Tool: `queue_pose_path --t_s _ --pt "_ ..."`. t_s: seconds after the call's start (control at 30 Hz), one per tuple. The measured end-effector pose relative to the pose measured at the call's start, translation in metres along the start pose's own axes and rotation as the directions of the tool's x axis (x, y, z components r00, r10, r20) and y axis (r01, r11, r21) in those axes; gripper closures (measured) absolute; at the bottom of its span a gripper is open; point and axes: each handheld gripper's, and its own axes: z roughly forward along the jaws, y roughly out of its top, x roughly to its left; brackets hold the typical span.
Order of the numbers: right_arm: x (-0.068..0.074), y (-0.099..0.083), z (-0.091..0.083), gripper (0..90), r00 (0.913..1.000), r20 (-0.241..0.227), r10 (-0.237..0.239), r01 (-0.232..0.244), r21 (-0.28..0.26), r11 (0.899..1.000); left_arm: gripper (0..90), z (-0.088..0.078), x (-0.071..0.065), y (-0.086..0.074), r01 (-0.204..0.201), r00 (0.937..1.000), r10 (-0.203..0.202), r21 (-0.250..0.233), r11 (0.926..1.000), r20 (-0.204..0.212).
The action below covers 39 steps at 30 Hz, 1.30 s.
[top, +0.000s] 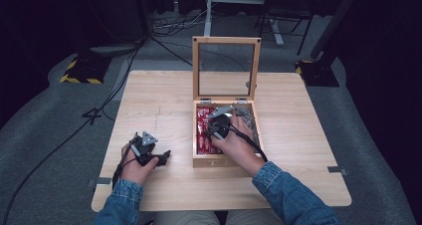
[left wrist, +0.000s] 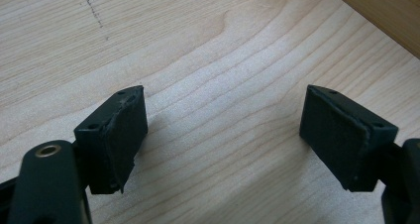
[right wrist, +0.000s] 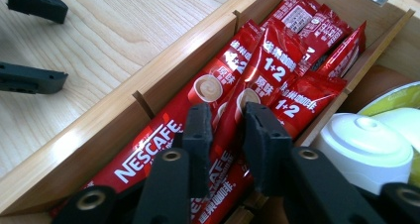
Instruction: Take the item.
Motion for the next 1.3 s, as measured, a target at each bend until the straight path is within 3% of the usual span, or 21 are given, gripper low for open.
queue_pose_path --t_s 0.17,0.23,0.6,0.83,1.3 --pt "-0.003 -0.001 -0.001 80.8 0.9992 -0.026 0.030 -0.030 -0.018 0.999 18.9 0.000 0.000 0.000 0.001 1.0000 -0.001 0.000 1.0000 0.001" --pt "-0.004 -0.001 -0.003 82.5 0.9968 -0.063 0.049 -0.052 -0.047 0.998 19.0 0.000 0.000 0.000 0.001 1.0000 -0.001 0.000 1.0000 0.001" --pt "-0.003 0.008 -0.021 83.8 0.9923 -0.113 0.051 -0.067 -0.140 0.988 18.8 0.000 0.000 0.000 0.002 1.0000 -0.002 -0.003 1.0000 0.001" --pt "-0.003 0.015 -0.042 83.8 0.9914 -0.126 0.034 -0.059 -0.199 0.978 18.6 0.000 0.000 0.000 0.003 1.0000 -0.003 -0.002 1.0000 0.001" --pt "-0.016 0.014 -0.078 83.7 0.9923 -0.121 0.024 -0.054 -0.250 0.967 18.3 0.001 0.001 0.000 0.003 1.0000 -0.003 0.001 1.0000 0.004"
